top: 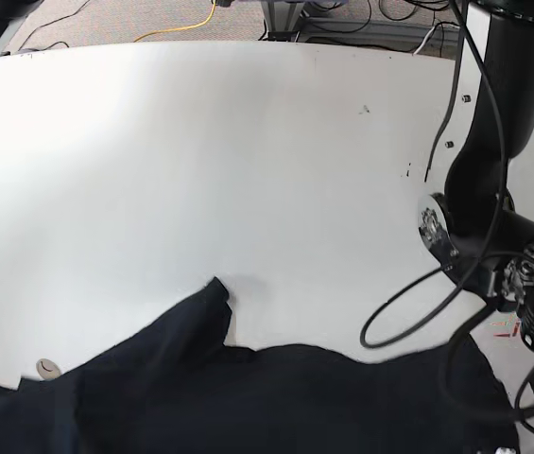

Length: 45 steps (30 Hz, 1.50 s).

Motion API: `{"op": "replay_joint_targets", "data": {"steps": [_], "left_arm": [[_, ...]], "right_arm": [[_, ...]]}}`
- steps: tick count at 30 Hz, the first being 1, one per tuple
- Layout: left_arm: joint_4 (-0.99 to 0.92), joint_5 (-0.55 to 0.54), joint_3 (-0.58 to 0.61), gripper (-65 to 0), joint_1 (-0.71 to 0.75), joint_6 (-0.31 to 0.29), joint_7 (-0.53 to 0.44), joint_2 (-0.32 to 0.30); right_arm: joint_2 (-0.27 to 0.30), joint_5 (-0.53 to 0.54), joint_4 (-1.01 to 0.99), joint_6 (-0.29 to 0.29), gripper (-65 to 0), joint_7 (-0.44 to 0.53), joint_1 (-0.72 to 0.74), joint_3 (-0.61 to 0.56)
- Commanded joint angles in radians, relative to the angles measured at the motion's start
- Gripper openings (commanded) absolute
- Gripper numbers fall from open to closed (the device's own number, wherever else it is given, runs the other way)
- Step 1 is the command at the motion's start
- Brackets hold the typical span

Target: Layout the t-shirt on the table in an organized manner, then fold the t-shirt properly

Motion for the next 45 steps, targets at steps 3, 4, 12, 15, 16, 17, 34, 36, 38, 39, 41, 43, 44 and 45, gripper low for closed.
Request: {"op": "replay_joint_targets", "data": {"steps": [3,4,12,15,16,17,34,36,38,39,41,43,44,45], "left_arm": [[0.073,0.027,-0.014,-64.4,0.117,0.007,0.064,-0.009],[0.087,0.027,-0.014,-64.4,0.149,0.007,0.083,-0.009],[0.149,0.025,-0.014,-64.4,0.428,0.007,0.129,-0.006],[0.155,0.025,-0.014,-64.6,0.537,0.007,0.129,-0.005],[0.155,0.025,-0.016,-64.6,0.565,0.007,0.129,-0.005],[0.155,0.025,-0.020,-64.7,0.600,0.007,0.129,-0.008],[0.138,0.027,-0.071,-65.0,0.936,0.007,0.100,0.061],[0.135,0.027,-0.069,-64.3,0.939,0.007,0.086,0.091],[0.130,0.027,-0.069,-59.4,0.936,0.007,0.077,0.118],[0.125,0.028,-0.069,-55.7,0.935,0.007,0.075,0.134],[0.109,0.028,-0.065,-45.7,0.929,0.007,0.074,0.172],[0.096,0.028,-0.056,-36.7,0.916,0.007,0.074,0.176],[0.083,0.028,-0.046,-30.1,0.912,0.007,0.074,0.176],[0.076,0.028,-0.042,-27.8,0.909,0.007,0.074,0.176]], "right_arm": [[0.097,0.159,0.011,-0.002,-65.0,0.019,-0.224,0.065],[0.106,0.183,0.011,-0.002,-65.0,0.019,-0.292,0.094],[0.057,0.219,0.184,-0.002,-65.0,0.017,-0.823,0.447],[0.006,0.217,0.265,-0.002,-65.0,0.016,-1.014,0.570],[-0.003,0.217,0.282,-0.002,-65.0,0.016,-1.057,0.591],[-0.022,0.219,0.302,-0.002,-65.0,0.016,-1.110,0.614],[-0.333,0.212,0.453,-0.002,-65.0,0.016,-1.416,0.694],[-0.339,0.212,0.460,-0.002,-65.0,0.016,-1.416,0.694],[-0.339,0.212,0.466,-0.002,-65.0,0.016,-1.415,0.694],[-0.339,0.212,0.466,-0.002,-65.0,0.016,-1.415,0.694],[-0.338,0.212,0.463,-0.002,-65.0,0.016,-1.413,0.694],[-0.335,0.212,0.465,-0.002,-65.0,0.016,-1.413,0.694],[-0.335,0.212,0.466,-0.002,-65.0,0.016,-1.413,0.694],[-0.333,0.212,0.466,-0.002,-65.0,0.016,-1.413,0.694]]}}
